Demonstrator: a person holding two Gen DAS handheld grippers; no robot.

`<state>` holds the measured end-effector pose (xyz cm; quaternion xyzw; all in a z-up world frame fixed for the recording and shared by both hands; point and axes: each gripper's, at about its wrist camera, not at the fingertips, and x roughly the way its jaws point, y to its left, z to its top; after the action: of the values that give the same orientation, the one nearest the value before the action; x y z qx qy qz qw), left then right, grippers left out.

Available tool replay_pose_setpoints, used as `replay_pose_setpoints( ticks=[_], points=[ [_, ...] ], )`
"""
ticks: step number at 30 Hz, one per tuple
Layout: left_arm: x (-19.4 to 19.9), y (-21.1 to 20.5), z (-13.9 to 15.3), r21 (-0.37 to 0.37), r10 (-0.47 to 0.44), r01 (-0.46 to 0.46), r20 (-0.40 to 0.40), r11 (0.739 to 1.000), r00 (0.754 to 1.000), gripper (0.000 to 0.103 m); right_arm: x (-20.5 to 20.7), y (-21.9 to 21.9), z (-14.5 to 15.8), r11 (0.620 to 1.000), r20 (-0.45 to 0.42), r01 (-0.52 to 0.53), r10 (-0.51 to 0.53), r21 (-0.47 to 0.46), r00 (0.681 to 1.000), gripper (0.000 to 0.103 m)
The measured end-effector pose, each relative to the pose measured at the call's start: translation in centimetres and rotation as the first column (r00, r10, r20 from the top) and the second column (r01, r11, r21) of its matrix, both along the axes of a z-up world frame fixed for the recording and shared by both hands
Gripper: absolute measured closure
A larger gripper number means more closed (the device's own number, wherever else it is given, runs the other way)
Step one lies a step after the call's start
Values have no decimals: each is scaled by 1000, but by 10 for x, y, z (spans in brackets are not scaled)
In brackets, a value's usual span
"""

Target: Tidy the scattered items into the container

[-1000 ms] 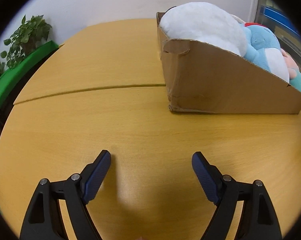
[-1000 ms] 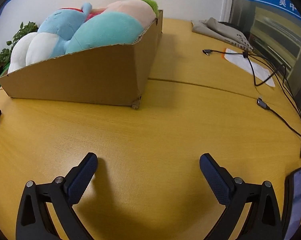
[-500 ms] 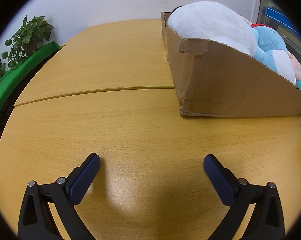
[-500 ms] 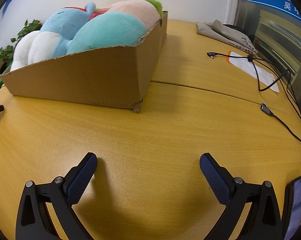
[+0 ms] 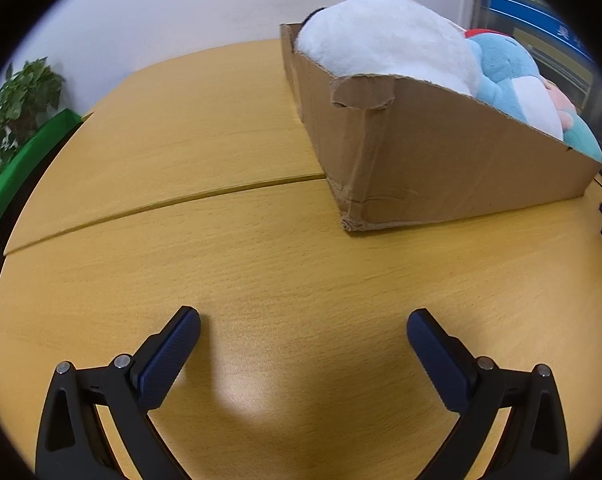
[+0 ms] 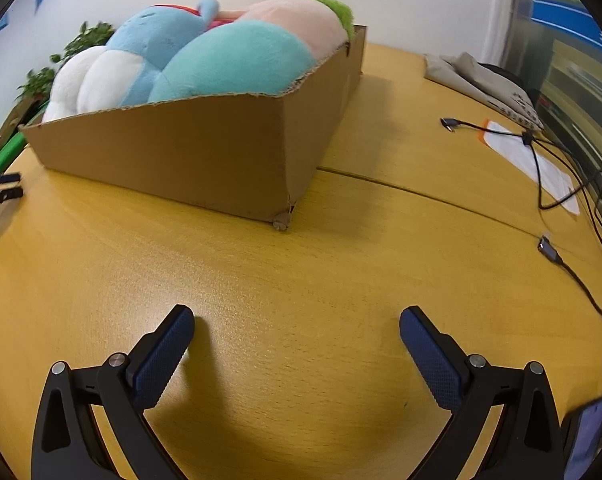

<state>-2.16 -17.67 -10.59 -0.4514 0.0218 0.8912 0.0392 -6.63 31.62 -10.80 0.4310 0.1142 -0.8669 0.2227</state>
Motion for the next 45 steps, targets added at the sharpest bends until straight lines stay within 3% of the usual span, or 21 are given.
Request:
replay_pose_setpoints(
  ticks=[5,14,45],
  points=[
    [-11,-8,1,2,-85,85,2,996,996,0,-9,14,-2,989,-2,-147,147,-3,989,0],
    [-49,-17,2,3,-117,117,4,993,993,0,-37,32,-2,976,3,-220,220,11,976,0],
    [-45,-23,-5,6,-119,119,1,993,993,0,-38,35,0,975,4,-222,222,14,975,0]
  ],
)
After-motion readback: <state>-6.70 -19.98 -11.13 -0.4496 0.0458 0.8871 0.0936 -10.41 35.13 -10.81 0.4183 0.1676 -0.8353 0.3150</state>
